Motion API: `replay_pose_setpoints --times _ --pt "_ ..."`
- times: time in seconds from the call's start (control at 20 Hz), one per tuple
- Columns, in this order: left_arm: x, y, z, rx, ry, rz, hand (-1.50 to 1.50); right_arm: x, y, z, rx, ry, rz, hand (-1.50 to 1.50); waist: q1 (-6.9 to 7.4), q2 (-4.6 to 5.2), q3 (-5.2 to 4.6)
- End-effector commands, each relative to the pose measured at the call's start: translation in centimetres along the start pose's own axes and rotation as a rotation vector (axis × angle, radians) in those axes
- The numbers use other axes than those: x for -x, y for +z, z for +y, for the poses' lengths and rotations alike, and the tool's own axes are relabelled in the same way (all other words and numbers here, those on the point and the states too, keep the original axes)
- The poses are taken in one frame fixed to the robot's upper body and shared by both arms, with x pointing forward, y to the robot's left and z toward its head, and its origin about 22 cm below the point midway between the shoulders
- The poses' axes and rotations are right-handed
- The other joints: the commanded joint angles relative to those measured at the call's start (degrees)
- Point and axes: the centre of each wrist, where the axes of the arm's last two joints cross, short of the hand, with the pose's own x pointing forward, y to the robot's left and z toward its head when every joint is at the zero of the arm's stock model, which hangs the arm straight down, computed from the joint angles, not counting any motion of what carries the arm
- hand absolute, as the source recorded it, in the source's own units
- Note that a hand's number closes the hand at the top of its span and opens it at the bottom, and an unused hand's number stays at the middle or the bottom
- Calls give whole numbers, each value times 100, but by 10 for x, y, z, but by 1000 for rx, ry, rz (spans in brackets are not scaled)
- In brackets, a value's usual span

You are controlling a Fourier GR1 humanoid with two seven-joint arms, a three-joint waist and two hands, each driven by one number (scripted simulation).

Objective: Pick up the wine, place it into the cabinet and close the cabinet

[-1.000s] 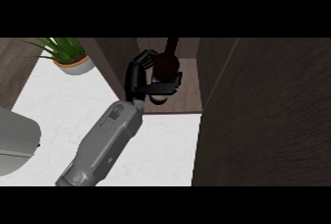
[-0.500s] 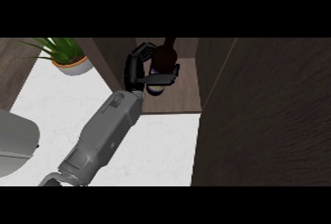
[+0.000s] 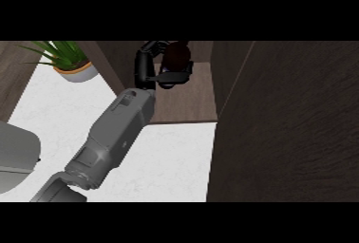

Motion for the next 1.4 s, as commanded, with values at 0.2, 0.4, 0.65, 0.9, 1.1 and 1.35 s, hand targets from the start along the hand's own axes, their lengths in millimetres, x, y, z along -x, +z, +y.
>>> replay_pose_setpoints --times 0.2,0.4,0.65,0.9,1.1,1.35 --pt "-2 -11 0 -32 44 71 150 -8 12 3 -33 -42 -38 -150 -54 22 3" --pt "-14 -18 -9 -83 122 90 150 -10 25 5 -33 -41 -44 -150 -102 5 5" --pt "0 -11 0 -90 155 121 150 -8 7 2 -47 -43 -47 -150 -101 50 1" --pt "11 -7 15 -92 129 99 150 -1 15 0 -51 -45 -21 -150 -116 51 4" --pt "13 -6 17 -116 89 90 150 -6 12 0 -52 -35 -22 -150 -173 75 2" --pt "13 -9 22 -125 29 120 -150 -4 14 -4 -57 -49 -51 -150 -174 68 7"
